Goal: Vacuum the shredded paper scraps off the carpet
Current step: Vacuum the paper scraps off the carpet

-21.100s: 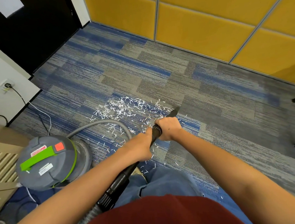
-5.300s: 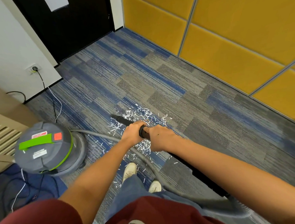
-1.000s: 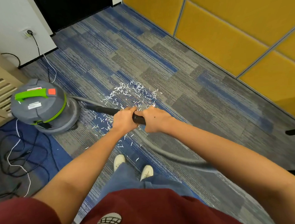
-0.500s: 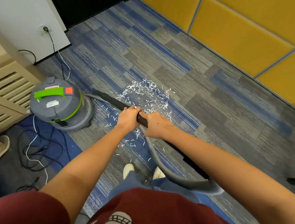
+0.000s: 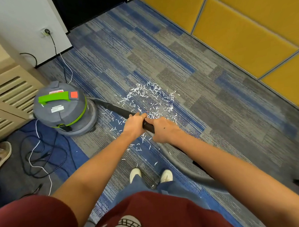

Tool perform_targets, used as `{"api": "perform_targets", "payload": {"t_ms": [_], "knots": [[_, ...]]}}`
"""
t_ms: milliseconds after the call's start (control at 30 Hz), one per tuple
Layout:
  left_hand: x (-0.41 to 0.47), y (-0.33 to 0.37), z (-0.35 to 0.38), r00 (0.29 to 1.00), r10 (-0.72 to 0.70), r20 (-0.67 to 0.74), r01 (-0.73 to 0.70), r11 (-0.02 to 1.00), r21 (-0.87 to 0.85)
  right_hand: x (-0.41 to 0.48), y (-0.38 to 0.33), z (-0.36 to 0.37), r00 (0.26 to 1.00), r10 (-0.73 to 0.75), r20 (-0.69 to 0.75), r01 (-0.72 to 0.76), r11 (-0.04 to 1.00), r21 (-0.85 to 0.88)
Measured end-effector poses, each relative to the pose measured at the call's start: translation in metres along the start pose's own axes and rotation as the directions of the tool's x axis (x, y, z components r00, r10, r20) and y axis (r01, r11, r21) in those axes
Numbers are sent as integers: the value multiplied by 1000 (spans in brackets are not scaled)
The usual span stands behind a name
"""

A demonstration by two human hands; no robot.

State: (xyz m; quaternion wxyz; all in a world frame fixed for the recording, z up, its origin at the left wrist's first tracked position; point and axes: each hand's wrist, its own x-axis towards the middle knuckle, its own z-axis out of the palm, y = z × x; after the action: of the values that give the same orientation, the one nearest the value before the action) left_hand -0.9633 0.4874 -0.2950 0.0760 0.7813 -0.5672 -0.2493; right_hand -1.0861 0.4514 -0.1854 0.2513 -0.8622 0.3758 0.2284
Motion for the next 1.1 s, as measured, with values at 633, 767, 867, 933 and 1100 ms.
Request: {"api": "perform_targets", "payload": {"t_ms": [633, 767, 867, 933, 1100], "knots": [[-8, -15, -15, 1000, 20, -2, -21, 997, -70, 4, -27, -9, 1000, 16, 2, -15, 999, -42], [-9, -14, -18, 1000, 19, 3, -18, 997, -79, 5, -31, -10, 999, 38, 10, -38, 999, -30], [-11, -20, -24, 1000, 13, -11, -14, 993, -118, 6, -38, -13, 999, 35, 4, -34, 999, -38], [-15, -25, -29, 999, 6, -35, -11, 988, -154, 7, -47, -15, 1000, 27, 2, -27, 998, -51], [-27, -26, -33, 997, -1, -72, -16, 973, -232, 2, -59, -13, 1000, 24, 15, -23, 997, -69]]}}
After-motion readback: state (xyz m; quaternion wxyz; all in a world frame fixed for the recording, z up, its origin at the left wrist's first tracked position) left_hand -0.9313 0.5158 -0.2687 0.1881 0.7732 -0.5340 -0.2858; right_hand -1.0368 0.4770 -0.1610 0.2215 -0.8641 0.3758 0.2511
